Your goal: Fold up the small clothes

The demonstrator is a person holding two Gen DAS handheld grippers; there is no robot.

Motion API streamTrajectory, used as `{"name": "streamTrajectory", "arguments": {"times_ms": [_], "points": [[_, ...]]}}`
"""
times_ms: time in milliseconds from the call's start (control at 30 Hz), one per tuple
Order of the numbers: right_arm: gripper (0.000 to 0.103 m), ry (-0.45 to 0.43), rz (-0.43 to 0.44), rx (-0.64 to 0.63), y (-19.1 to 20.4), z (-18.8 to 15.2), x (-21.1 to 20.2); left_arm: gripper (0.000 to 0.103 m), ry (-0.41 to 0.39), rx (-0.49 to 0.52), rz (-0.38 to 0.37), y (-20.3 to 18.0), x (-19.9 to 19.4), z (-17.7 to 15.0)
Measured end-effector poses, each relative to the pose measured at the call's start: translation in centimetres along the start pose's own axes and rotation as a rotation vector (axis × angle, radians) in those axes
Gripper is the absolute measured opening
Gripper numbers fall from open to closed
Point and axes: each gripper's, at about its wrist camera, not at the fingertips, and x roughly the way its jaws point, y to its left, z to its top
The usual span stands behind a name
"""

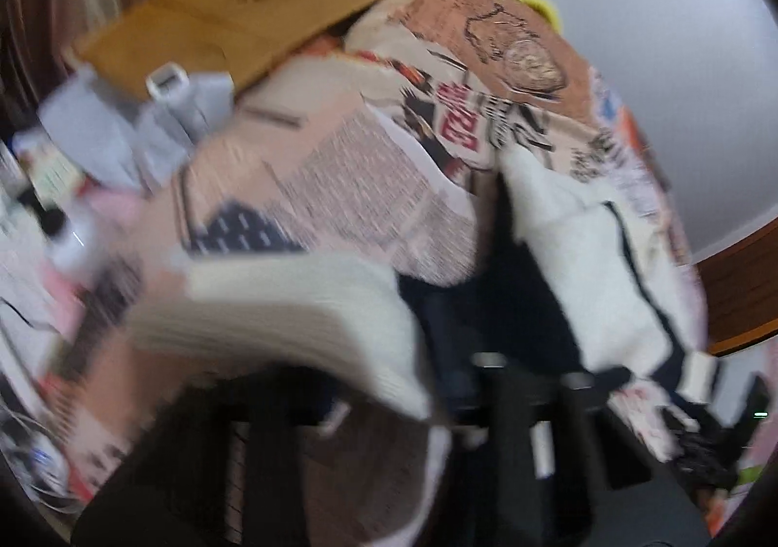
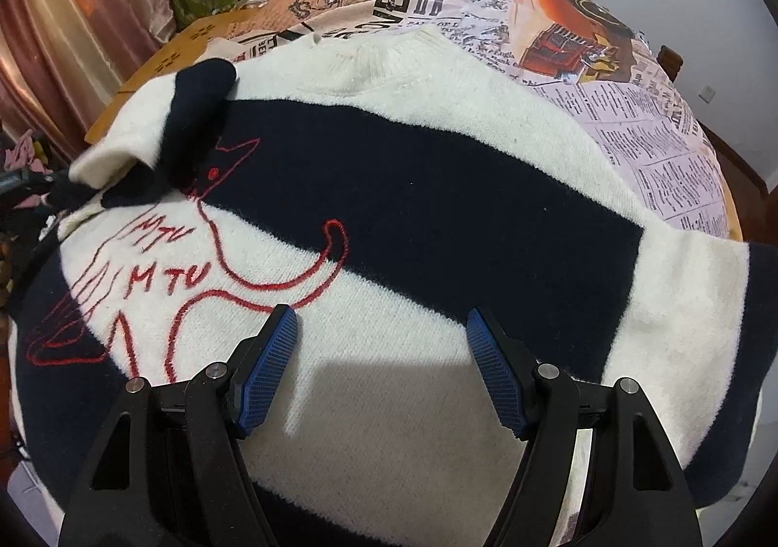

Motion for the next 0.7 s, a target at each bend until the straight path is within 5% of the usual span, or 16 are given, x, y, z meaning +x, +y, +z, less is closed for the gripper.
{"name": "streamTrajectory", "arguments": {"times_ms": [67,267,467,700], "points": [[0.069,-0.019,0.009,0.014,-0.2,-0.1,-0.5,0.009,-0.048,0.029,0.044,-0.5,-0.5,0.9],[0.069,-0.104,0.018,0.049,-1.1,-0.2,-2.8,0.007,-0.228,0.210,0.088,-6.4,-4.8,3.5],[0.069,-0.199,0.004,0.079,-2.9,-0.5,-6.1,0.007,-0.376,0.453,-0.039,-17.8,-9.6,3.8],[0.069,-0.268,-0.023,0.108,-5.4,-1.4,-8.6,0.007,-0.335,0.727,-0.180,-29.5,-8.6,-0.9]]}}
